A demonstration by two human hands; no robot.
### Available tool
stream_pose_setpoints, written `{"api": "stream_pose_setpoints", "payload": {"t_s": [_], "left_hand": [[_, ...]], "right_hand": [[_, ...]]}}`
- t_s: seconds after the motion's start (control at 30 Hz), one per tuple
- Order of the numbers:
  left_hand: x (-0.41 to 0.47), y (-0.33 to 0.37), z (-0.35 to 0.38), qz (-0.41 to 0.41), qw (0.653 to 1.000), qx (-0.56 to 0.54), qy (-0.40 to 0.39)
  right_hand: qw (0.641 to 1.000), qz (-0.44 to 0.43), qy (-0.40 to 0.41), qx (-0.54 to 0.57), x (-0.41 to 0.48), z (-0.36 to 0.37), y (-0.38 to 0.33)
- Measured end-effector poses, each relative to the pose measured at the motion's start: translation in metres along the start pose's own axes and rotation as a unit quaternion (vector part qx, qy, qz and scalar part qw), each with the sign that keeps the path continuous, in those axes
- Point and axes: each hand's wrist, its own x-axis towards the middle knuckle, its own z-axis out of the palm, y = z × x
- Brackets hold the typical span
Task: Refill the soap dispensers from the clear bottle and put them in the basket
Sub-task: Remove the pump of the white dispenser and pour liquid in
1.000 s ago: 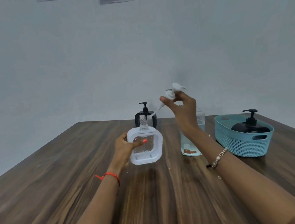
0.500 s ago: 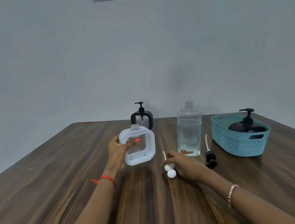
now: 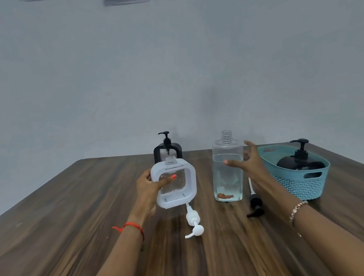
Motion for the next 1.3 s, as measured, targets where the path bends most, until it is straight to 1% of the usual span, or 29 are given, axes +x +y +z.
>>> {"api": "stream_pose_setpoints", "payload": {"t_s": [0.07,0.13,0.27,0.4,0.43,0.5,0.6,0.7,0.9,1.03,1.17,1.3], "left_hand": [[0.002,-0.001,0.003,-0.002,1.0,0.011,-0.008],[0.004,-0.002,0.005,-0.004,1.0,0.02,-0.013],[0.008,-0.001,0.009,-0.001,0.999,0.036,-0.01],[0.008,0.0,0.013,0.008,0.999,0.039,0.009],[0.007,0.0,0.014,0.013,0.999,0.045,0.015],[0.005,-0.001,0.016,0.025,0.997,0.062,0.032],[0.001,-0.001,0.02,0.055,0.993,0.093,0.054],[-0.005,0.0,0.023,0.075,0.99,0.098,0.063],[-0.016,0.005,0.033,0.099,0.983,0.14,0.061],[-0.022,0.01,0.041,0.131,0.969,0.189,0.085],[-0.026,0.017,0.047,0.163,0.959,0.204,0.109],[-0.03,0.022,0.048,0.177,0.952,0.212,0.133]], "right_hand": [[0.998,0.024,-0.059,0.004,0.009,0.001,0.008],[0.997,0.017,-0.079,-0.01,0.015,0.005,0.014],[0.998,-0.001,-0.043,-0.056,0.017,0.01,0.014],[0.992,-0.032,0.036,-0.114,0.004,0.02,0.007],[0.988,-0.046,0.045,-0.139,0.002,0.023,0.004],[0.978,-0.073,0.036,-0.192,-0.002,0.028,-0.005],[0.966,-0.1,0.03,-0.235,-0.004,0.029,-0.019],[0.951,-0.119,0.01,-0.285,-0.006,0.029,-0.032],[0.925,-0.179,0.012,-0.336,-0.014,0.029,-0.046],[0.902,-0.198,0.014,-0.383,-0.016,0.031,-0.052],[0.883,-0.212,0.013,-0.418,-0.018,0.033,-0.056],[0.871,-0.226,0.019,-0.436,-0.019,0.034,-0.059]]}}
